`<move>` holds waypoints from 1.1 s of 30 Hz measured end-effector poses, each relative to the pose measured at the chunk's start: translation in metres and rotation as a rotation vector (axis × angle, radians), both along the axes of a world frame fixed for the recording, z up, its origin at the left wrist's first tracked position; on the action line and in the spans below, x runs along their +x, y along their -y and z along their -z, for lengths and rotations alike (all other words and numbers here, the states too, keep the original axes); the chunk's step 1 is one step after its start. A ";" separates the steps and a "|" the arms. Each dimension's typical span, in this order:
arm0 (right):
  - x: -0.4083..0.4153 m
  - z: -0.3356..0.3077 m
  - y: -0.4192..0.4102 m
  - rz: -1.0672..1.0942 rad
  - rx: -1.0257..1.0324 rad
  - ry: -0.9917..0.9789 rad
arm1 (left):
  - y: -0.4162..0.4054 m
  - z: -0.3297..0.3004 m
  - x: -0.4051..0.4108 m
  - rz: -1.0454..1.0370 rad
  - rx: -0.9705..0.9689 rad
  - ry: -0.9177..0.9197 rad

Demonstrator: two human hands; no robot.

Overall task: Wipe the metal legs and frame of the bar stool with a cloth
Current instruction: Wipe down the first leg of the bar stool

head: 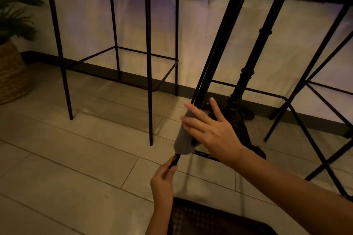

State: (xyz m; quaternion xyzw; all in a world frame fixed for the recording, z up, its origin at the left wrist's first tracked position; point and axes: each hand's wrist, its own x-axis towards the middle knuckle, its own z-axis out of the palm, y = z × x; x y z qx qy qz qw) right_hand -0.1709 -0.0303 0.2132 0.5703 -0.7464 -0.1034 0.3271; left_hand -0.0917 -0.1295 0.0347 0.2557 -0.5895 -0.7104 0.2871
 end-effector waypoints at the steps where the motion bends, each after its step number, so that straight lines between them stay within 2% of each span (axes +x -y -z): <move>1: 0.000 -0.003 0.000 -0.009 -0.004 0.002 | 0.000 0.000 -0.001 -0.014 0.009 -0.001; 9: 0.002 -0.024 -0.002 0.016 -0.082 -0.007 | -0.005 0.003 -0.004 -0.086 0.089 0.002; 19: 0.002 0.006 0.004 -0.012 0.064 -0.009 | -0.004 0.002 -0.005 -0.097 0.057 0.018; 27: -0.005 -0.019 -0.001 -0.062 0.020 -0.056 | -0.003 0.002 -0.003 -0.092 0.077 0.036; 33: -0.010 -0.007 -0.002 -0.006 0.106 -0.033 | -0.004 0.001 -0.004 -0.106 0.074 0.065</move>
